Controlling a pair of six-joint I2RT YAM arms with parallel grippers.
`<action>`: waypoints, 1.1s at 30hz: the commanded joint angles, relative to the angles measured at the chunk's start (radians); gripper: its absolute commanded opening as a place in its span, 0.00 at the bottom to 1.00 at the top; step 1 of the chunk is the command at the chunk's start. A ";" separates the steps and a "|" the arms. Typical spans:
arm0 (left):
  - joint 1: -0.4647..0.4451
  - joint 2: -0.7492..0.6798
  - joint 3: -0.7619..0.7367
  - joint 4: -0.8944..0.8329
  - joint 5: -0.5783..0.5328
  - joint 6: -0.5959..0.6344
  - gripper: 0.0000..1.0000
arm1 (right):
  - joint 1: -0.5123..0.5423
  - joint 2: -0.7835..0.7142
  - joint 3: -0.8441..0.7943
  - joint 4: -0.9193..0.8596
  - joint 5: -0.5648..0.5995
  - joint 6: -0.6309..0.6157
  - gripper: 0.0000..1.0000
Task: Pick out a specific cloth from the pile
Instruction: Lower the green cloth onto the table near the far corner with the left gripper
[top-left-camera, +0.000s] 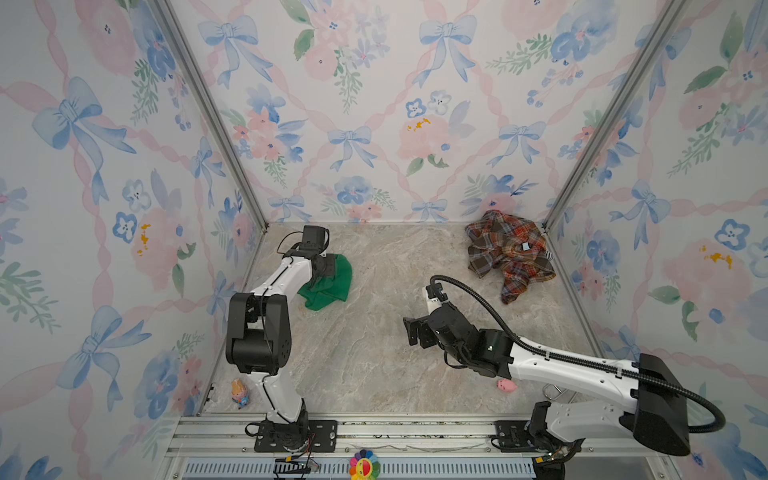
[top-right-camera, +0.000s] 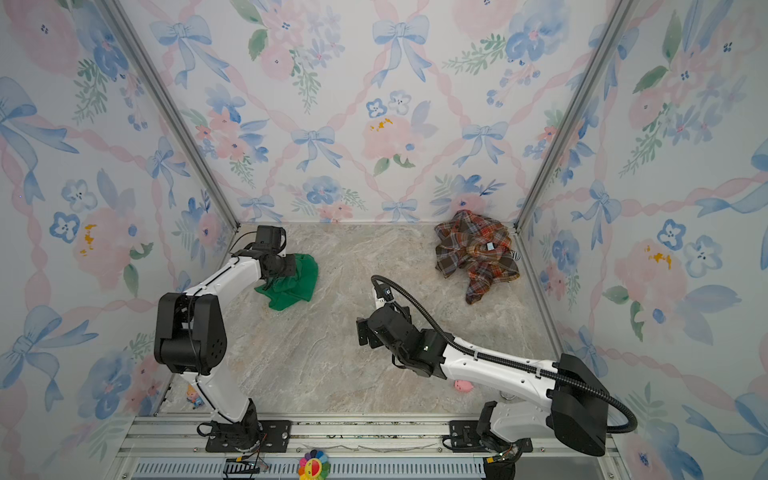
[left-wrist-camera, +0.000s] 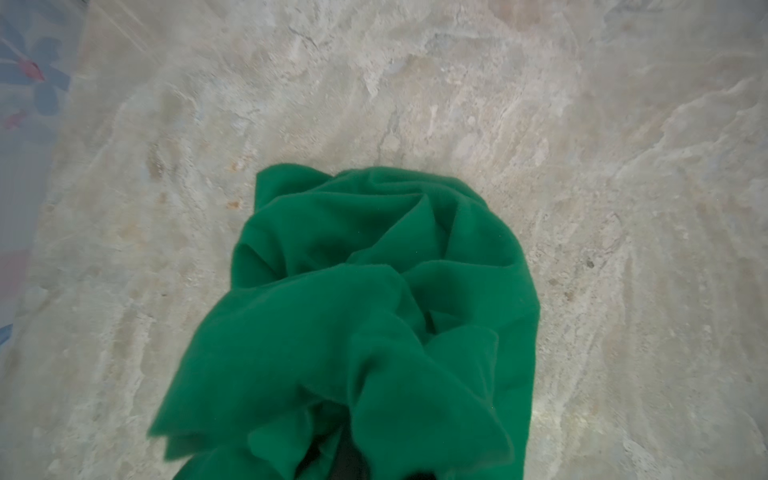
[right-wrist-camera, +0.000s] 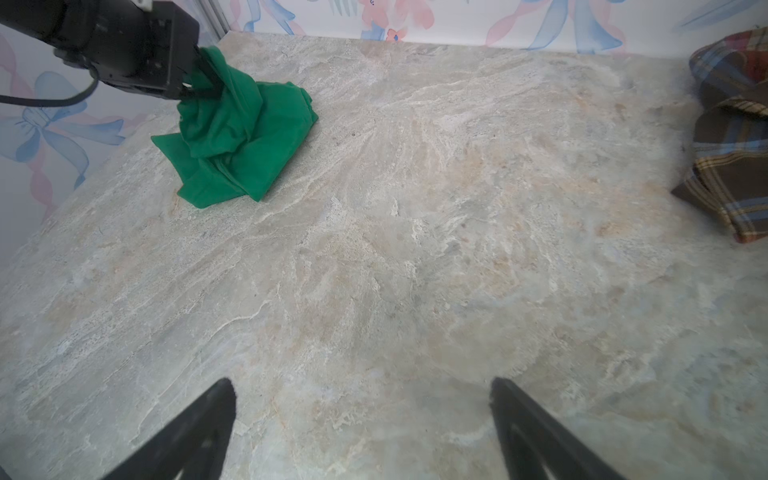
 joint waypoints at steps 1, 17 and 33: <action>0.008 0.068 -0.006 -0.008 0.028 0.014 0.02 | 0.013 -0.006 0.023 -0.010 0.001 0.019 0.97; -0.002 -0.106 -0.034 -0.009 0.000 0.135 0.75 | 0.014 -0.017 0.011 -0.014 0.013 0.015 0.97; 0.051 0.038 0.044 -0.042 0.017 0.342 0.98 | 0.017 -0.019 0.017 -0.033 -0.014 0.020 0.97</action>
